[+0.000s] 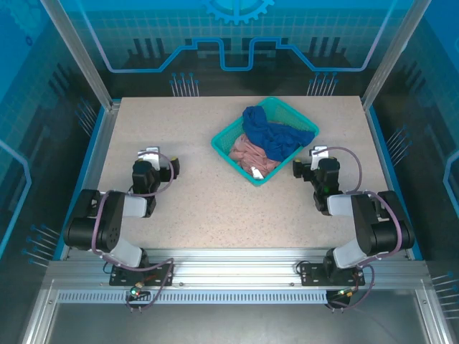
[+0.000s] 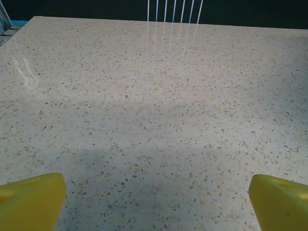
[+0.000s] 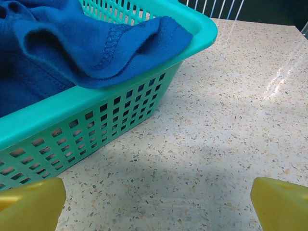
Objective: Fold the inside-out t-shirt
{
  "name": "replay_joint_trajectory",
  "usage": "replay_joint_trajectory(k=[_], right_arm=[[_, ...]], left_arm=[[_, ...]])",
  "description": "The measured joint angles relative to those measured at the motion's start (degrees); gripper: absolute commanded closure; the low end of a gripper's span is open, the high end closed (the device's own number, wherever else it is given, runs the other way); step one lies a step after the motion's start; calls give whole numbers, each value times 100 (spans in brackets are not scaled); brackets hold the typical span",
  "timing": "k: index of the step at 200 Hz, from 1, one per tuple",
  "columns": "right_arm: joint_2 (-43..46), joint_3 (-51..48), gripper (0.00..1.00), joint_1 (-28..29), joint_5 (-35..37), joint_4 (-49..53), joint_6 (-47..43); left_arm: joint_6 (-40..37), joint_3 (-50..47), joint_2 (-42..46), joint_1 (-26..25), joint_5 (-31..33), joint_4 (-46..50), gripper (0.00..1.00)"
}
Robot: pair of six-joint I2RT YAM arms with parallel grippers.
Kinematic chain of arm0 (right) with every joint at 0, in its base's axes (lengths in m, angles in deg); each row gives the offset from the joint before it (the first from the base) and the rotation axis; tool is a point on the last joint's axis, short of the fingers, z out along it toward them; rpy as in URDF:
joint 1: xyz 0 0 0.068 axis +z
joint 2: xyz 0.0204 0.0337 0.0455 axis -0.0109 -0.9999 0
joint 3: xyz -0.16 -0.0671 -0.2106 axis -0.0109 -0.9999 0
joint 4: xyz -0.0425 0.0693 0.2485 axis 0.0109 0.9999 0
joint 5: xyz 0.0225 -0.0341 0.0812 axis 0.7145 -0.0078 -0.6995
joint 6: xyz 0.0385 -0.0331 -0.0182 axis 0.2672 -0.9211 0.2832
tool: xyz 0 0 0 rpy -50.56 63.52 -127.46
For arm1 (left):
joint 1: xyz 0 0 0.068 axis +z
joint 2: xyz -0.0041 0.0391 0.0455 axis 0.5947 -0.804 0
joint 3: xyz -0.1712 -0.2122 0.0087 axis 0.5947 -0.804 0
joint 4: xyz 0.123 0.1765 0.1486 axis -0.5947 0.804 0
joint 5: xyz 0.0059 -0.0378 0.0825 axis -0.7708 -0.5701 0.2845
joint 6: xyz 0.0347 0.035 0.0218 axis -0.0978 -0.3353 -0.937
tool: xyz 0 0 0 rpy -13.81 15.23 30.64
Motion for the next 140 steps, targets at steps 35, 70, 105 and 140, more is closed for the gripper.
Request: replay_joint_trajectory(k=[35,70,105,140], right_arm=[[0,0,0,0,0,-2,2],[0,0,0,0,2,0,2],[-2,0,0,0,2,-2,2],[0,0,0,0,2,0,2]], left_arm=[[0,0,0,0,0,0,1],[0,0,0,0,-17,2,1],[0,0,0,7,-149,24,1],[0,0,0,11,-170,42,1]])
